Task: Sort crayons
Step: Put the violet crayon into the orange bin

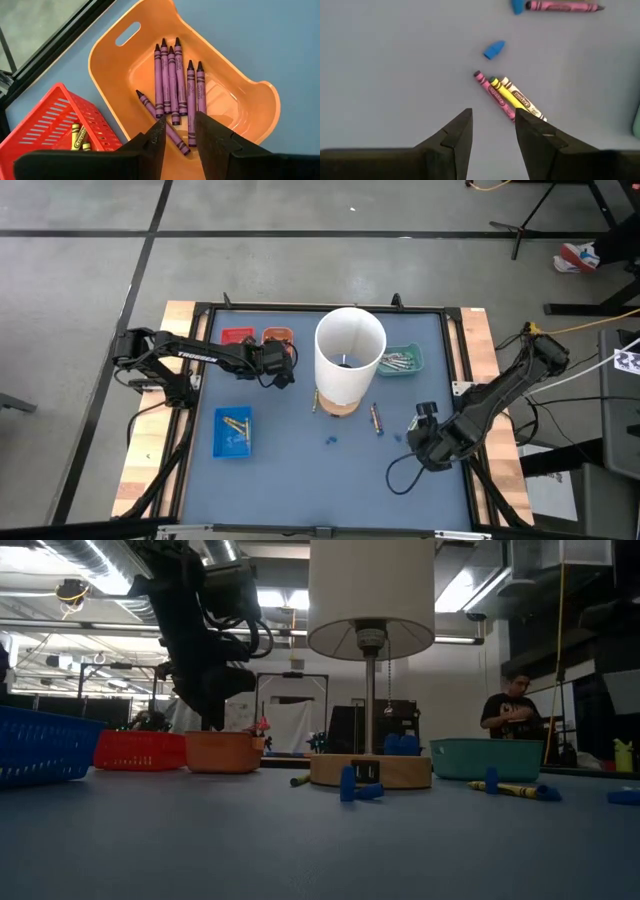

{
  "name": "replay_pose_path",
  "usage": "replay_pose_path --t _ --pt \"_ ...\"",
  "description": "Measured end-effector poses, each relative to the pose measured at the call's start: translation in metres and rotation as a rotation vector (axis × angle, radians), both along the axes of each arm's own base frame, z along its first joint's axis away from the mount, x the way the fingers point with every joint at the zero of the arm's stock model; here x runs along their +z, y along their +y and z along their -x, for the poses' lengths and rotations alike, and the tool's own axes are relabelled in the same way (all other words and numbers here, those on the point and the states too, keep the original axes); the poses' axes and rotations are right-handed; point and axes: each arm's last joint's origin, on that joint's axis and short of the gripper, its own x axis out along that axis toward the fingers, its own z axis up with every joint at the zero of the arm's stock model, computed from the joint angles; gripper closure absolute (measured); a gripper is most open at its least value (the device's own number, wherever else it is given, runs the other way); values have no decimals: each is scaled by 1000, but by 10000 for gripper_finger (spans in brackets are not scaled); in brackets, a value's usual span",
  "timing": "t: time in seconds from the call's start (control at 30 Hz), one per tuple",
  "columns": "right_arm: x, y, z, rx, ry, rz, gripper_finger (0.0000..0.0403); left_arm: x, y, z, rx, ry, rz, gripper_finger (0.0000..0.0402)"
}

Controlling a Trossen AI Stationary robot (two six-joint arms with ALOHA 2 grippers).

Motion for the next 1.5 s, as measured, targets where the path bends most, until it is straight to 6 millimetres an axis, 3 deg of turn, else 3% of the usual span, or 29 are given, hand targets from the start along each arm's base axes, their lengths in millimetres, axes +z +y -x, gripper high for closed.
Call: replay_pose_path --t 0.33,0.77,1.5 --pt "-31 10 -11 139 134 121 256 0 0 0 0 0 0 315" --pt "-54 14 -18 231 225 209 256 0 0 0 0 -1 -1 315" --pt "-59 21 -25 309 171 176 256 1 0 -1 0 -14 -3 315"
